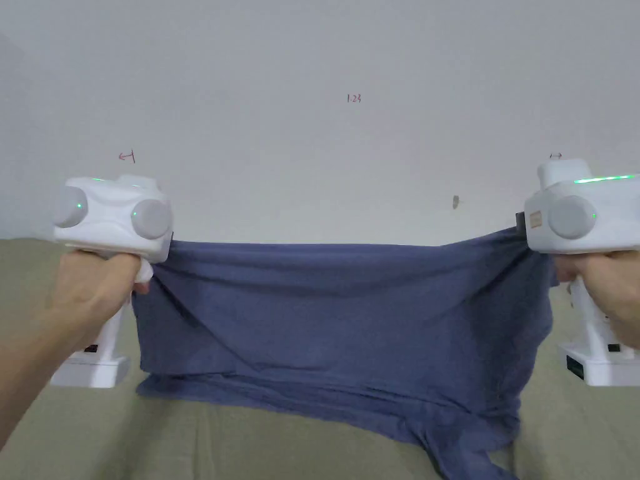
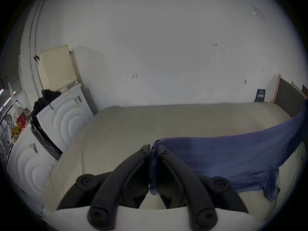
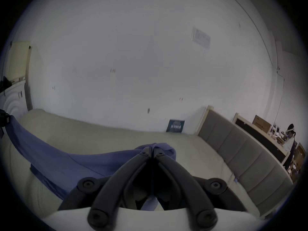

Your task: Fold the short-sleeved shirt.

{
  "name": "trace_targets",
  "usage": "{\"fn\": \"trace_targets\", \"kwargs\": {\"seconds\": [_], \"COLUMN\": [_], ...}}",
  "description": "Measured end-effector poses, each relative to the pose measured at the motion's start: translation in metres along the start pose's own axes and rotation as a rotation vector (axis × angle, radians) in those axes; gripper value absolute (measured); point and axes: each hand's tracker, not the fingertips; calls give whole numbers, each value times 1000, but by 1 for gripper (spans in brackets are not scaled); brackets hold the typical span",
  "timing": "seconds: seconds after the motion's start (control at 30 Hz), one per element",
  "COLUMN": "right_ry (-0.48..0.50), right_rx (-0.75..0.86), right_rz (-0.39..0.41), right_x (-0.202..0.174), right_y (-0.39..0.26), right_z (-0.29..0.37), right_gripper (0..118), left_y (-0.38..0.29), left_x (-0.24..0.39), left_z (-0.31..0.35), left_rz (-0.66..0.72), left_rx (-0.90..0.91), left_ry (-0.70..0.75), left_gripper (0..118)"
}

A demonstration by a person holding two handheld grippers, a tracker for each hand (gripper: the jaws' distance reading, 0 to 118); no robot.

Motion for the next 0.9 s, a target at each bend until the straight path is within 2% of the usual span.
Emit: {"fn": "trace_targets", "kwargs": {"seconds": [0.2, 0.27, 0.4, 0.6, 0.7, 0.9], "right_ry": [59, 67, 130, 162, 167, 198], "right_rx": [-41, -45, -106, -157, -199, -278], "right_rz": [-32, -17, -9, -55, -5, -17], "right_x": [16, 21, 36, 56, 58, 66], "right_y": [-55, -76, -129, -226, -275, -354], "right_z": [59, 87, 149, 238, 277, 337], "right_gripper": [1, 1, 1, 1, 1, 1], "left_y": [-56, -80, -145, -249, -296, -368], "left_x": [-22, -30, -49, -76, -88, -108], "left_z": [43, 65, 115, 197, 231, 277], "left_rz": [14, 6, -18, -22, -12, 30], "left_rx": [-39, -42, -86, -149, -167, -214], "left_ry": [-47, -68, -97, -145, -162, -199], "left_gripper": [7, 7, 7, 7, 7, 7]}}
